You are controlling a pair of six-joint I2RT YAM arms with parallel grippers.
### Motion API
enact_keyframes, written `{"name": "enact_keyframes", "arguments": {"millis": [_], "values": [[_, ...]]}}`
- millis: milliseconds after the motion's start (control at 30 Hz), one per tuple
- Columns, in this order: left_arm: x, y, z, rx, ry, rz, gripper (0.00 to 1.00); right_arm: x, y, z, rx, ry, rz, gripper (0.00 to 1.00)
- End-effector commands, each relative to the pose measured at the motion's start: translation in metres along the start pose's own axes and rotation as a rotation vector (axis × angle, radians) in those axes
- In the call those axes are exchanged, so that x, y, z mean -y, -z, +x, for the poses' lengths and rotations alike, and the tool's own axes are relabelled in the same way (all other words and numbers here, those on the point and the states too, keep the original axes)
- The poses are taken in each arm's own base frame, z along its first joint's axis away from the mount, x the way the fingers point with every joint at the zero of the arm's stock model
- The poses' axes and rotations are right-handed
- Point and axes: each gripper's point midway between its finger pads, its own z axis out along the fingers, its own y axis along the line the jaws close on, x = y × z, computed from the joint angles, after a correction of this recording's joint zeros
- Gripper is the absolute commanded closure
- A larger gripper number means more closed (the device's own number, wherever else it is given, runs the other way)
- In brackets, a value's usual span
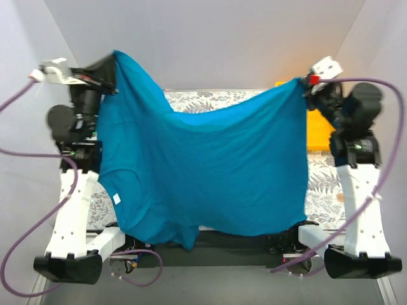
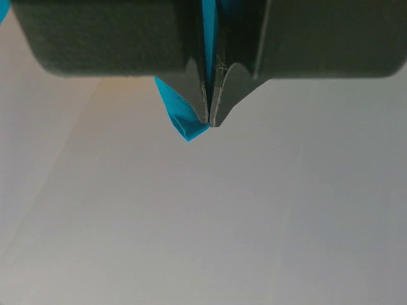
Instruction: Fold and stack the t-shirts
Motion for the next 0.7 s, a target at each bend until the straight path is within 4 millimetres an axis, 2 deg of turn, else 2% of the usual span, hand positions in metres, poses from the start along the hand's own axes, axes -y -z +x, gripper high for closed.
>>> {"name": "enact_keyframes", "arguments": {"millis": [0,33,67,100,133,200,233,267,300,333,367,433,467,533,567,600,633,667], "values": [[-0.058,0.014,0.115,-0.203,0.008,-0.121,1.00,-0.037,-0.029,0.065,-0.038,-0.091,-0.111,0.99],[-0.072,0.022,0.144,-0.253,0.010,-0.149,1.00,-0.049,-0.041,0.090,-0.068,-0.135,-0.152,0.99],[-0.082,0.025,0.160,-0.259,0.005,-0.159,1.00,-0.068,-0.048,0.127,-0.125,-0.182,-0.187,0.99],[-0.092,0.032,0.182,-0.291,0.003,-0.178,1.00,-0.073,-0.057,0.140,-0.125,-0.196,-0.198,0.99],[-0.117,0.050,0.236,-0.397,0.018,-0.229,1.00,-0.083,-0.073,0.170,-0.166,-0.243,-0.224,0.99],[-0.139,0.060,0.277,-0.460,0.022,-0.258,1.00,-0.092,-0.091,0.206,-0.210,-0.276,-0.241,0.99],[-0.159,0.073,0.315,-0.537,0.038,-0.298,1.00,-0.102,-0.104,0.244,-0.279,-0.306,-0.245,0.99],[-0.167,0.074,0.331,-0.561,0.044,-0.305,1.00,-0.104,-0.112,0.259,-0.296,-0.321,-0.236,0.99],[-0.177,0.077,0.345,-0.585,0.050,-0.326,1.00,-0.107,-0.119,0.272,-0.311,-0.323,-0.235,0.99],[-0.191,0.080,0.354,-0.599,0.045,-0.358,1.00,-0.110,-0.131,0.294,-0.336,-0.328,-0.229,0.99],[-0.205,0.081,0.373,-0.633,0.043,-0.379,1.00,-0.112,-0.137,0.303,-0.352,-0.328,-0.219,0.99],[-0.216,0.077,0.388,-0.654,0.045,-0.397,1.00,-0.113,-0.151,0.325,-0.388,-0.343,-0.208,0.99],[-0.238,0.073,0.391,-0.654,0.038,-0.431,1.00,-0.112,-0.157,0.330,-0.392,-0.345,-0.200,0.99],[-0.248,0.065,0.398,-0.662,0.044,-0.438,1.00,-0.109,-0.168,0.341,-0.409,-0.358,-0.178,0.99],[-0.251,0.052,0.394,-0.648,0.043,-0.433,1.00,-0.108,-0.171,0.344,-0.410,-0.359,-0.172,0.99],[-0.257,0.055,0.405,-0.670,0.046,-0.441,1.00,-0.107,-0.175,0.345,-0.411,-0.362,-0.166,0.99],[-0.260,0.052,0.407,-0.672,0.045,-0.441,1.00,-0.107,-0.178,0.351,-0.421,-0.365,-0.157,0.99],[-0.262,0.050,0.409,-0.675,0.049,-0.437,1.00,-0.103,-0.182,0.348,-0.412,-0.361,-0.152,0.99]]}}
